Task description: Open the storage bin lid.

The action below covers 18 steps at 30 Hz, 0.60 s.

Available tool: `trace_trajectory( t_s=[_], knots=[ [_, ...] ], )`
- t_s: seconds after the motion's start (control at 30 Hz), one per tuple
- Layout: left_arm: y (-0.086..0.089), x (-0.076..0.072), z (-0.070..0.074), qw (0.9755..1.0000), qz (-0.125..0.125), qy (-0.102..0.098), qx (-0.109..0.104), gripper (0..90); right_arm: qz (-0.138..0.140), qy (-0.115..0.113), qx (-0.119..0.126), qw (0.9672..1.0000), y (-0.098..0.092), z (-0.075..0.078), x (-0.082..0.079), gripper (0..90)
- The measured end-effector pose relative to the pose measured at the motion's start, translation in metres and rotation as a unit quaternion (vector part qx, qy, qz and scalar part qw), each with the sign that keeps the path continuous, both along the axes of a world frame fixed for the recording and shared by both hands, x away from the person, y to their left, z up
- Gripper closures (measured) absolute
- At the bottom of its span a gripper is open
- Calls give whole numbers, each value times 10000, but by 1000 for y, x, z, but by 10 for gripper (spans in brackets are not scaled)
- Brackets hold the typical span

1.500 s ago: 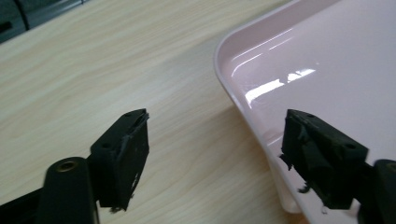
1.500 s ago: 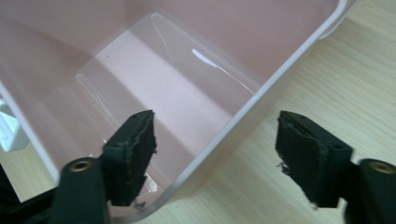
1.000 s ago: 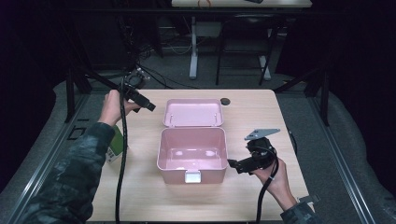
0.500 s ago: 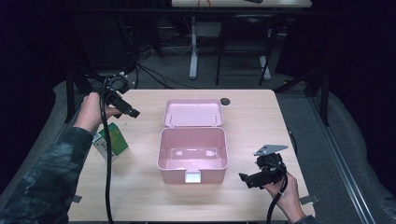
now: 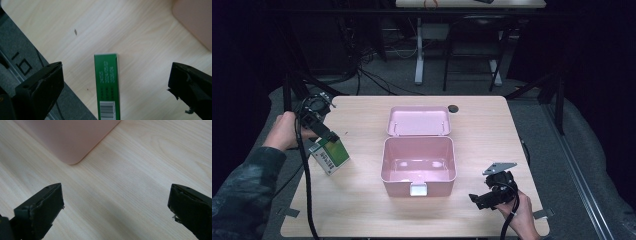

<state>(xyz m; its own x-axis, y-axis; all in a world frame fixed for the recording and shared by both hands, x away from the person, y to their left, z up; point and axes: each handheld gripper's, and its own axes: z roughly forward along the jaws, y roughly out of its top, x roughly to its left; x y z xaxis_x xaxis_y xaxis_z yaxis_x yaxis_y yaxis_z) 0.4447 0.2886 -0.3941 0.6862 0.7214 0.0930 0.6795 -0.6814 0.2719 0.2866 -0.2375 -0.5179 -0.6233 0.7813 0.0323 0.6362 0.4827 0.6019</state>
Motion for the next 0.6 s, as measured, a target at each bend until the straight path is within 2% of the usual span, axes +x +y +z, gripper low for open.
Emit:
trace_trajectory(
  t_s=[0.07,0.17,0.2,0.23,0.3,0.37,0.43,0.53,0.6],
  knots=[
    [3,0,-5,10000,-2,65,22,2,54,58,-20,10000,1,-1,1,0],
    [5,2,-16,9996,18,247,155,2,60,91,-68,9999,1,-3,2,0],
    [6,3,-19,9994,25,323,136,2,71,117,-82,9999,1,-4,2,0],
    [6,3,-20,9994,24,310,149,2,67,124,-76,9999,1,-4,3,0],
    [6,4,-26,9988,21,353,346,18,61,145,-51,9999,1,-5,3,0],
    [6,4,-31,9985,-8,380,396,106,77,150,-81,9998,1,-5,3,0],
    [6,5,-35,9975,-56,555,438,163,91,191,-103,9997,1,-6,4,0],
    [6,6,-35,9975,-34,540,453,262,125,213,-132,9996,1,-8,4,0],
    [5,6,-35,9972,-67,572,473,295,138,248,-115,9995,2,-8,4,0]
  ],
)
